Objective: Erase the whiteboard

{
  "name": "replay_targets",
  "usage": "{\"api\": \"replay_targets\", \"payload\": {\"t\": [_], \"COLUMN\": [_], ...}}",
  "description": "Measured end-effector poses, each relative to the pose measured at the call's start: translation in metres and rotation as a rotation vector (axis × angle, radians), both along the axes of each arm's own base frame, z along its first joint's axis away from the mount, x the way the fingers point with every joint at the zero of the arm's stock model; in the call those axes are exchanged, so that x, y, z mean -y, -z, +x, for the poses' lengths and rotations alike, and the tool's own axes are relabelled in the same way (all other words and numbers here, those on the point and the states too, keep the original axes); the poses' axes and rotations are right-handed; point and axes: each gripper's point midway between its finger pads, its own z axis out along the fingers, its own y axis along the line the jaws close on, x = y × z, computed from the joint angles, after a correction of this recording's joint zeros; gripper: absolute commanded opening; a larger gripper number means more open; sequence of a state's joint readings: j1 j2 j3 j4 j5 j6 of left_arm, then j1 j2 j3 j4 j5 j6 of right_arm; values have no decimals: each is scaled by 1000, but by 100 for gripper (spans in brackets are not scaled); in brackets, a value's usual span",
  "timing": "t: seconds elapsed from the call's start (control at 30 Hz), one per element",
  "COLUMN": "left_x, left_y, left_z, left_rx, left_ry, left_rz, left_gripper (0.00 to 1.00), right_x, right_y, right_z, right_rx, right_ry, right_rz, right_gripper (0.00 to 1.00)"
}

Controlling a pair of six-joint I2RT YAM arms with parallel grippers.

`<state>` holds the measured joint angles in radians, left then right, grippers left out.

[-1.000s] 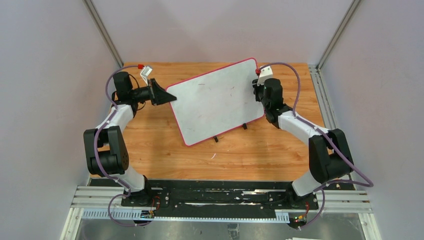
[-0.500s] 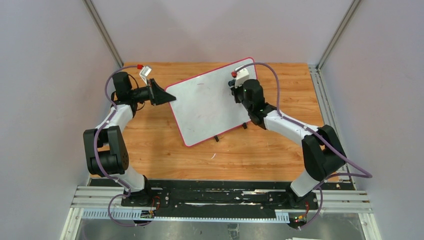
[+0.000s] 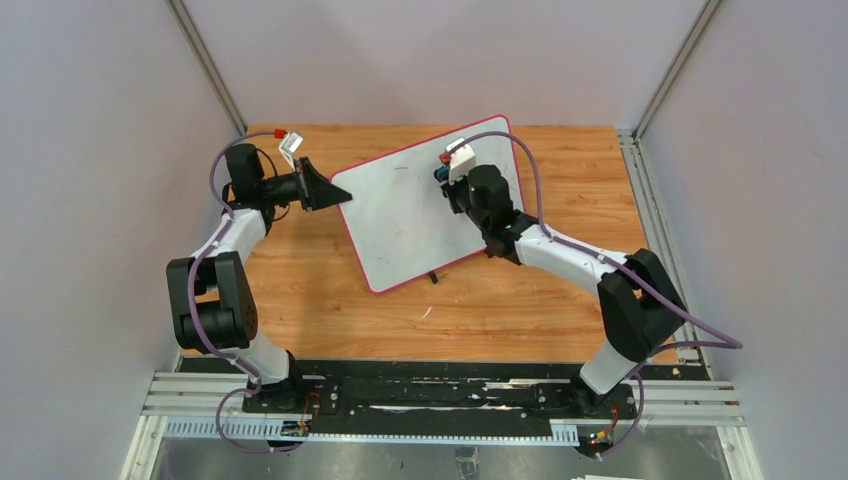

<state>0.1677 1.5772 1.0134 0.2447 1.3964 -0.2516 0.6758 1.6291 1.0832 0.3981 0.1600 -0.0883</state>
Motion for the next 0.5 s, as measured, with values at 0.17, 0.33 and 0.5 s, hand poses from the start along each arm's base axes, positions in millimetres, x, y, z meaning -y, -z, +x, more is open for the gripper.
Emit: {"api": "replay_targets", "payload": {"t": [0.17,0.33,0.5], "left_x": [0,0,0], "left_y": [0,0,0], "left_z": [0,0,0], "left_rx": [-4,1,3], "left_ry": [-4,-1,2], "left_rz": [1,1,1], "left_gripper": [0,0,0], "right_x": [41,100,113], "right_y": [2,14,26], "right_z": [19,31,28], "right_rx": [-6,-29,-57], "right_ry": [77,201,232], "right_rz": [8,-1,3], "right_gripper": [1,1,1]}}
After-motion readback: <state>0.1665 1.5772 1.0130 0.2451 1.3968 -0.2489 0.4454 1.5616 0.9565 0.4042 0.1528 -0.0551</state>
